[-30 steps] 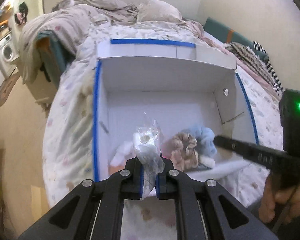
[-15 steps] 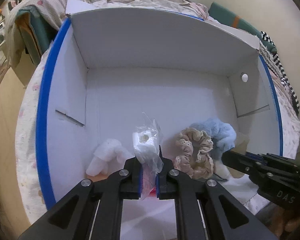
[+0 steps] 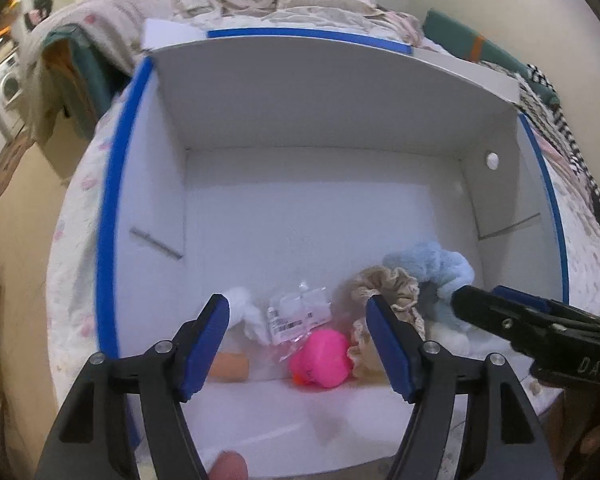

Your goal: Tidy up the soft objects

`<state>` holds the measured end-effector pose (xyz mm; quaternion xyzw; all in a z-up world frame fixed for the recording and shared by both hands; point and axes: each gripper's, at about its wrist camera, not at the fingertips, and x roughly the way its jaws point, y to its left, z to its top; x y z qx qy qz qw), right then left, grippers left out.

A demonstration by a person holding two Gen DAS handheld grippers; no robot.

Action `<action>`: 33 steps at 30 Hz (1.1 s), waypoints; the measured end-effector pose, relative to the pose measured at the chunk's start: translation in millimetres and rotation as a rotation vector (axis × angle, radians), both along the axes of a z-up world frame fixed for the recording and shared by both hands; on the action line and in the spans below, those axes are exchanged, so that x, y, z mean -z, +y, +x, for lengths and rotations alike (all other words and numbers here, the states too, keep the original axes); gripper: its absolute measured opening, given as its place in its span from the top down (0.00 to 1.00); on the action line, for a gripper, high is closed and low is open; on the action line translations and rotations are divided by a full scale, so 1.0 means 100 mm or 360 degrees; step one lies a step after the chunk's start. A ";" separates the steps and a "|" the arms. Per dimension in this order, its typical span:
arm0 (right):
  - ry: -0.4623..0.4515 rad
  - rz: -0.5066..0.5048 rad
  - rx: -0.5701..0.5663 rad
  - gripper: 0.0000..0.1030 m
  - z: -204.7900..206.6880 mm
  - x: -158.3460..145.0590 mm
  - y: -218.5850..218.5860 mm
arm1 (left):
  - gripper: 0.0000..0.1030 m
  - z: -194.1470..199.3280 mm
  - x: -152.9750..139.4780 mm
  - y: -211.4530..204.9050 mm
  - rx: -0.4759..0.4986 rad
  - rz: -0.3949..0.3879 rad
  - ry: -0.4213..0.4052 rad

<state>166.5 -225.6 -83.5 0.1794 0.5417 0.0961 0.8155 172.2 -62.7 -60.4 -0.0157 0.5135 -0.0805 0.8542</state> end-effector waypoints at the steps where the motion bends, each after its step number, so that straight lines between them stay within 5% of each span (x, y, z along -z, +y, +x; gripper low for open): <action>1: 0.0006 -0.0009 0.0006 0.02 0.00 0.00 -0.01 | 0.34 -0.02 -0.01 0.03 -0.0019 -0.0010 0.0001; 7: -0.0069 0.0044 0.0041 0.01 -0.04 -0.09 -0.03 | 0.34 -0.19 -0.20 0.21 -0.0151 0.0084 -0.0062; 15: -0.0197 -0.0045 0.0050 0.00 -0.34 -0.26 -0.03 | 0.33 -0.55 -0.37 0.46 -0.0154 0.0019 -0.0116; 20: -0.0286 -0.0169 0.0007 0.00 -0.60 -0.40 -0.01 | 0.21 -0.81 -0.42 0.51 -0.0153 0.0027 -0.0161; 28: -0.0453 -0.0335 -0.0006 0.00 -0.95 -0.57 0.06 | 0.19 -1.19 -0.52 0.57 -0.0165 0.0075 -0.0284; 33: -0.0495 -0.0326 0.0004 0.00 -1.16 -0.62 0.08 | 0.00 -1.41 -0.63 0.57 -0.0175 0.0107 -0.0424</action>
